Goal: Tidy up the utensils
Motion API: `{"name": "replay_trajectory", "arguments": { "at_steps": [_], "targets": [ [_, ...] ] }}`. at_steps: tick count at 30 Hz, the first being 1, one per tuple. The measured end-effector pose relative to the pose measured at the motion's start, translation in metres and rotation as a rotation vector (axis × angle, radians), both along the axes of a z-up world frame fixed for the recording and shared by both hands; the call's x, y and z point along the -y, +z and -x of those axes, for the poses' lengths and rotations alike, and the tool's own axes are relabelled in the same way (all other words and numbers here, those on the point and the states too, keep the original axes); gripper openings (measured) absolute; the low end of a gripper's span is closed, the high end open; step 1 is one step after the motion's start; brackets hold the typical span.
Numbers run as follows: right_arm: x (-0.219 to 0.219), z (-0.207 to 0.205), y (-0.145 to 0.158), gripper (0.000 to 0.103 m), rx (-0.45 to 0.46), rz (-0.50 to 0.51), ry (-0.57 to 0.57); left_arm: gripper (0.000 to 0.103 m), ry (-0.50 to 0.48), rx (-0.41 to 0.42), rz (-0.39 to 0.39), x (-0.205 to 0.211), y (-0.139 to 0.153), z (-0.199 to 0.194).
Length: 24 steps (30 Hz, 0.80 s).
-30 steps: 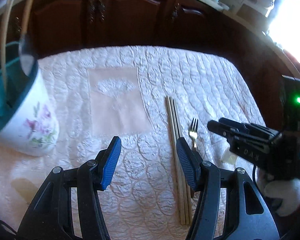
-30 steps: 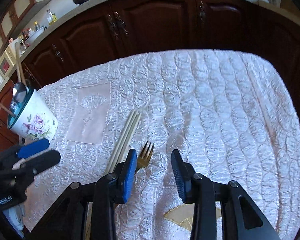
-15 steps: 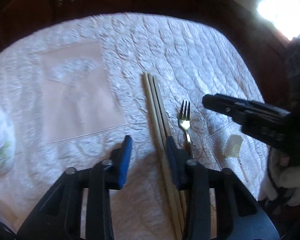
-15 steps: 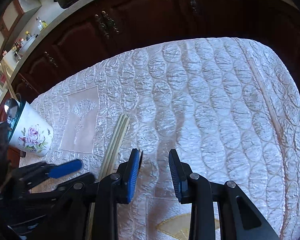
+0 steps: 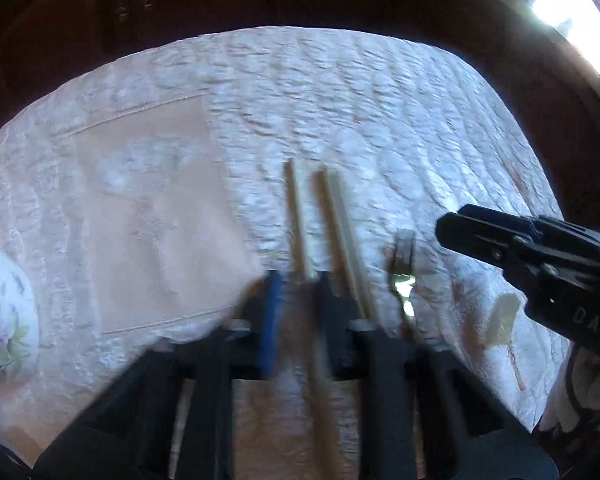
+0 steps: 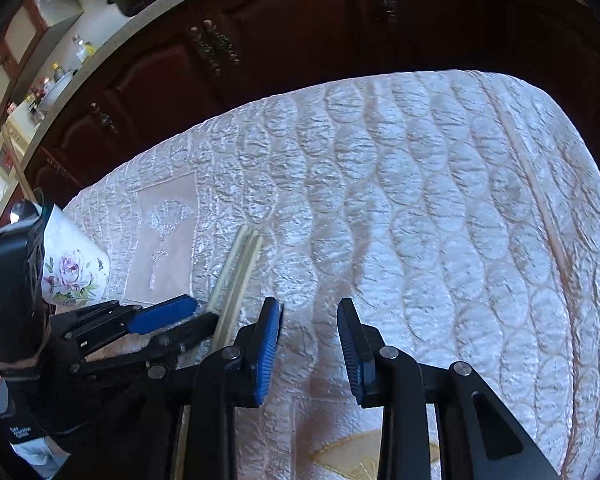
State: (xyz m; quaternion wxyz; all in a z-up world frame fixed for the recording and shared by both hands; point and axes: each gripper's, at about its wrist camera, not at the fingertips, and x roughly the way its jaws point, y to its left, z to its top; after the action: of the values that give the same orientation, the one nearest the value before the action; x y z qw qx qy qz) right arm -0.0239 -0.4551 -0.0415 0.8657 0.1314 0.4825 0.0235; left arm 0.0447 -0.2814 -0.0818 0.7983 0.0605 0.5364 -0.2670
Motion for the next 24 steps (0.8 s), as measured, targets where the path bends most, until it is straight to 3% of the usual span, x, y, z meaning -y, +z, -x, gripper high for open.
{"name": "replay_trajectory", "arguments": {
  "at_steps": [6, 12, 18, 24],
  "targets": [
    [-0.018, -0.026, 0.001, 0.024, 0.003, -0.028, 0.071, 0.006, 0.047, -0.027, 0.014, -0.029, -0.001, 0.001],
    [-0.036, -0.055, -0.019, 0.021, -0.085, -0.038, 0.122, 0.006, 0.057, -0.028, 0.019, -0.041, -0.001, 0.009],
    [-0.034, -0.050, -0.025, 0.017, -0.117, 0.029, 0.102, 0.006, 0.057, -0.042, 0.033, -0.042, -0.001, 0.007],
    [-0.019, -0.048, -0.023, 0.017, -0.120, -0.009, 0.083, 0.007, 0.063, -0.051, 0.038, -0.036, 0.002, -0.003]
  ]
}}
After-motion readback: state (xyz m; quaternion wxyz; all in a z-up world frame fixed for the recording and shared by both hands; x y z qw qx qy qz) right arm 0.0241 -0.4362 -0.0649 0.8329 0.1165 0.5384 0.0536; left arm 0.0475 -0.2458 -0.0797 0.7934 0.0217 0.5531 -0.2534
